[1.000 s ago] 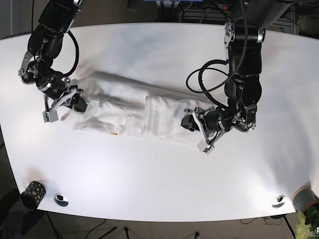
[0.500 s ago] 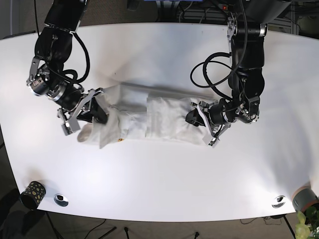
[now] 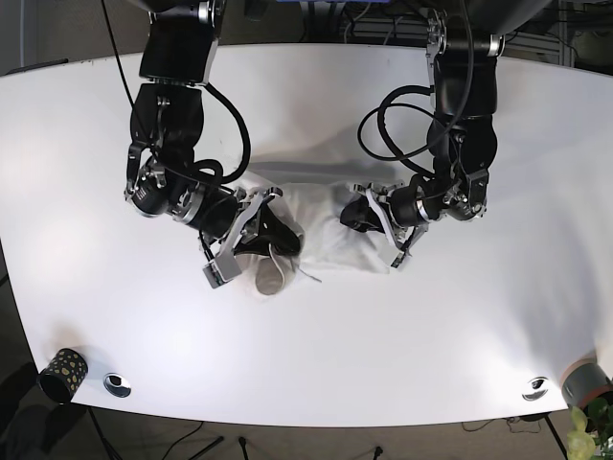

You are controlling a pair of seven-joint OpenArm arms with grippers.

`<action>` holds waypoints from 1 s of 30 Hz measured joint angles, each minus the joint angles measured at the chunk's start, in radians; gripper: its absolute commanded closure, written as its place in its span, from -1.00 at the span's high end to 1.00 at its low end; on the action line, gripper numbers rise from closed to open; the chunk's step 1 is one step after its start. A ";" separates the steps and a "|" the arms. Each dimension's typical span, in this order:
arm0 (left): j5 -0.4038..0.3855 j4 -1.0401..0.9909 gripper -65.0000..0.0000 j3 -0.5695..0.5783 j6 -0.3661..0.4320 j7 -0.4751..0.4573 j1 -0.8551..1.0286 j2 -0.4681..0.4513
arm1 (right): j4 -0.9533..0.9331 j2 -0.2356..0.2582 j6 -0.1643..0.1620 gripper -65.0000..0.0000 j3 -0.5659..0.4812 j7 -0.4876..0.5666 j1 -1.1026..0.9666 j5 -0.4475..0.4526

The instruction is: Fold the T-shirt properly

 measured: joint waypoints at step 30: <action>0.001 0.000 -0.71 0.000 -0.003 -0.002 0.021 0.044 | -0.214 -0.021 -0.007 -0.53 -0.168 0.073 0.082 -0.001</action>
